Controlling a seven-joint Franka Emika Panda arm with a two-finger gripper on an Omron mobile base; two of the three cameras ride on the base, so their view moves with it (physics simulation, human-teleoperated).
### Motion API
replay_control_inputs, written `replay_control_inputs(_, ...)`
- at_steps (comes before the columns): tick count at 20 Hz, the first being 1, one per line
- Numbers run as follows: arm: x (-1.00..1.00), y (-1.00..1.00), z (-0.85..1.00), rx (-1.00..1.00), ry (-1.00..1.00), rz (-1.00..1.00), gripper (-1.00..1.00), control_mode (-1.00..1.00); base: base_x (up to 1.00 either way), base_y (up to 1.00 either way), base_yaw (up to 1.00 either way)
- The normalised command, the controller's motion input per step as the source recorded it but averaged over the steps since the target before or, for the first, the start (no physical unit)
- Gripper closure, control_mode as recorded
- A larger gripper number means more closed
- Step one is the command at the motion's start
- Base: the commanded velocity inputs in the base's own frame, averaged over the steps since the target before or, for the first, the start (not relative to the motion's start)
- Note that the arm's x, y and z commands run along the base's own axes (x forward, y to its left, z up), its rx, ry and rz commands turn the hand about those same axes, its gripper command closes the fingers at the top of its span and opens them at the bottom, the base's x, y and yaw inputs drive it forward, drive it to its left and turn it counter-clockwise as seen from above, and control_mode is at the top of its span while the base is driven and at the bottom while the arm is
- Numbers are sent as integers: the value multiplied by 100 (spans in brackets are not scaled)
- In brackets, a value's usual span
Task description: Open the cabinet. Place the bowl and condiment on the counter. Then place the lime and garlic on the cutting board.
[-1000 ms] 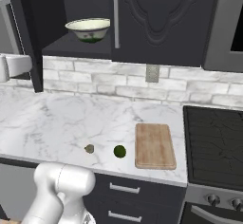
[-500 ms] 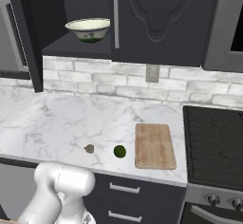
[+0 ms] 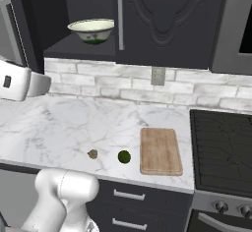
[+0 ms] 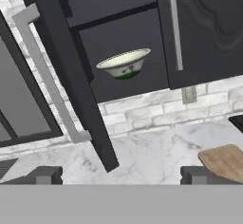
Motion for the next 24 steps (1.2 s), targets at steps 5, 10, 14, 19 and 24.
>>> replay_control_inputs(5,19,-58,-33,16,26,42,-100,-100,0,0,0)
replay_control_inputs(10,10,-23,-10,21,1,30,-100,-100,0,0,0)
replay_control_inputs(14,0,19,0,-1,-34,6,-100,-100,0,0,0)
replay_control_inputs(19,16,49,0,-1,-12,-1,-100,-100,0,0,0)
replay_control_inputs(24,23,12,5,9,20,0,-100,-100,0,0,0)
